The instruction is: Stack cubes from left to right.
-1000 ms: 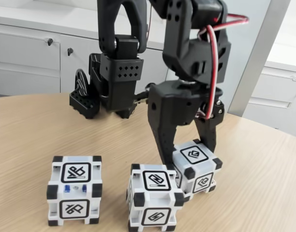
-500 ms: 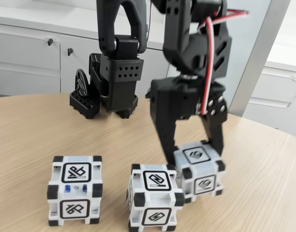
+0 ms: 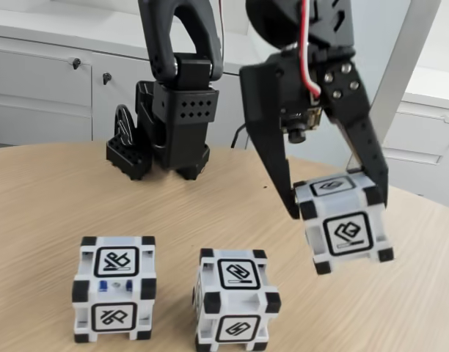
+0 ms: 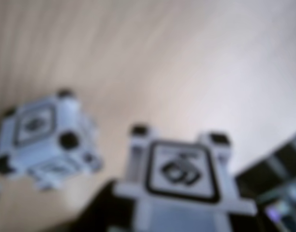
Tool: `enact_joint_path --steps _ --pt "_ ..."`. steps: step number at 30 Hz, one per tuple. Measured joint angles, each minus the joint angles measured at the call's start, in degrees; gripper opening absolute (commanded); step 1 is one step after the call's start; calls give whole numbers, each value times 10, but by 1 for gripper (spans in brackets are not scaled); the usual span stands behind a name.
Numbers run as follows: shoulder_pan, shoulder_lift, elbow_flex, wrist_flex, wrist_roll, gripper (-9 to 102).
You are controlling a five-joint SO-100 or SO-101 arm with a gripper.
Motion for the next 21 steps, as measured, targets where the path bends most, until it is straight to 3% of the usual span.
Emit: enact_joint_path --steps 21 --pt "62 11 -4 2 190 19"
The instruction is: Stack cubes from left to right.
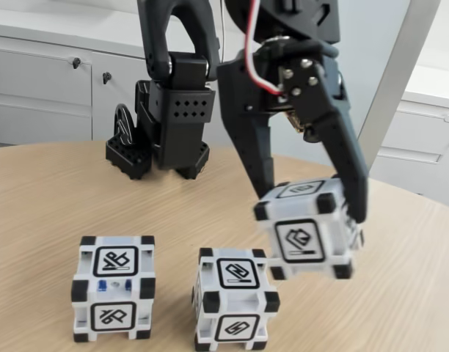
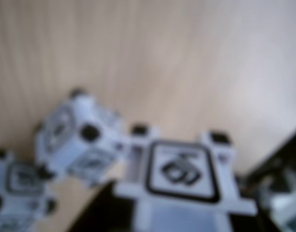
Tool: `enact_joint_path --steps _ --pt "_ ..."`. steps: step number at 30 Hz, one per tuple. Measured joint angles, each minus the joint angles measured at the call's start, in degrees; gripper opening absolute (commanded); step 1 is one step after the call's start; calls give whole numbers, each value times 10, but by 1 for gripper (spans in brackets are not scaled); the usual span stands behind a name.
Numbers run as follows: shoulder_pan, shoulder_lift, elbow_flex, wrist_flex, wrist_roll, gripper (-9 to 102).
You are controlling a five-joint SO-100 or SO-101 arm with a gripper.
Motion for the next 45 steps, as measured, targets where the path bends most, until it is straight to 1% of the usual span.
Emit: enact_joint_path --steps 8,22,24,27,34,42,45 --pt "61 65 -32 2 29 20" --pt "216 71 -32 4 96 20" --pt "239 72 -32 13 96 20" --pt "264 72 -33 47 94 19" --pt "270 72 -33 128 87 19" --pt "277 72 -33 138 88 19" --pt "298 72 -33 138 91 20"
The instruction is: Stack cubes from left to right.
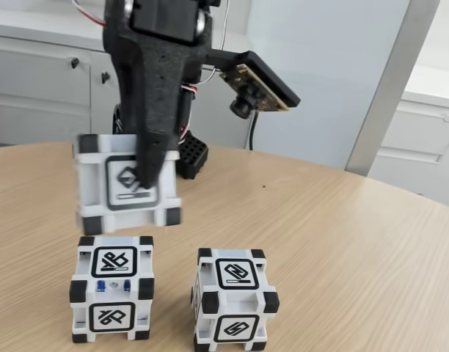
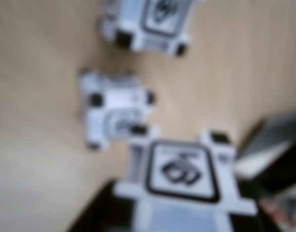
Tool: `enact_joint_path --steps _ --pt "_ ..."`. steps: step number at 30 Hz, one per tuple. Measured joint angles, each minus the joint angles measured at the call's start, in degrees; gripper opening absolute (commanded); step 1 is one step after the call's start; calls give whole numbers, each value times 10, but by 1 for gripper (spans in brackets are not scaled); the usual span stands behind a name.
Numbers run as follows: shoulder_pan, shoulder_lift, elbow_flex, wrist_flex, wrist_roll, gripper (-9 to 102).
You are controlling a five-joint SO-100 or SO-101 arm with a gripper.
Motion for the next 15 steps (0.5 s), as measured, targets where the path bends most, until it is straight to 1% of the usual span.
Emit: enact_joint_path --steps 4,15 --pt "23 0 0 0 -4 20" --pt "26 0 11 -1 -18 20"
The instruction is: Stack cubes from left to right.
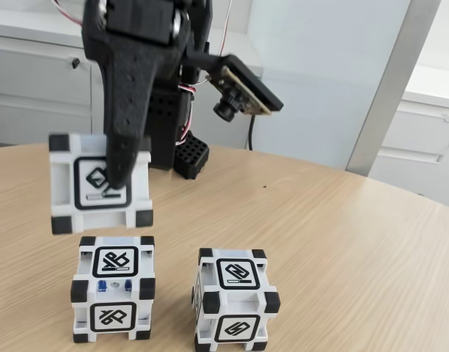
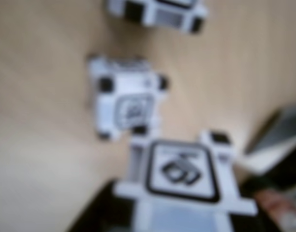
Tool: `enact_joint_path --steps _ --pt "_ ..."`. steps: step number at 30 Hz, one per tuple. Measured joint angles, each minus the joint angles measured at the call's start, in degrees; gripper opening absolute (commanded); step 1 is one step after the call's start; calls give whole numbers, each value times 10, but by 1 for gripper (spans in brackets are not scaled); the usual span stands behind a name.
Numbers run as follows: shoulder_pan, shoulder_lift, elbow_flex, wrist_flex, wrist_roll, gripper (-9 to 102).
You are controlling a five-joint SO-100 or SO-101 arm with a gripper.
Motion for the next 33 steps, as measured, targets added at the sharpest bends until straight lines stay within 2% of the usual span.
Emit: enact_joint_path --steps 26,33 --pt "-4 0 58 -1 -19 20" --pt "-4 1 76 -55 -20 21"
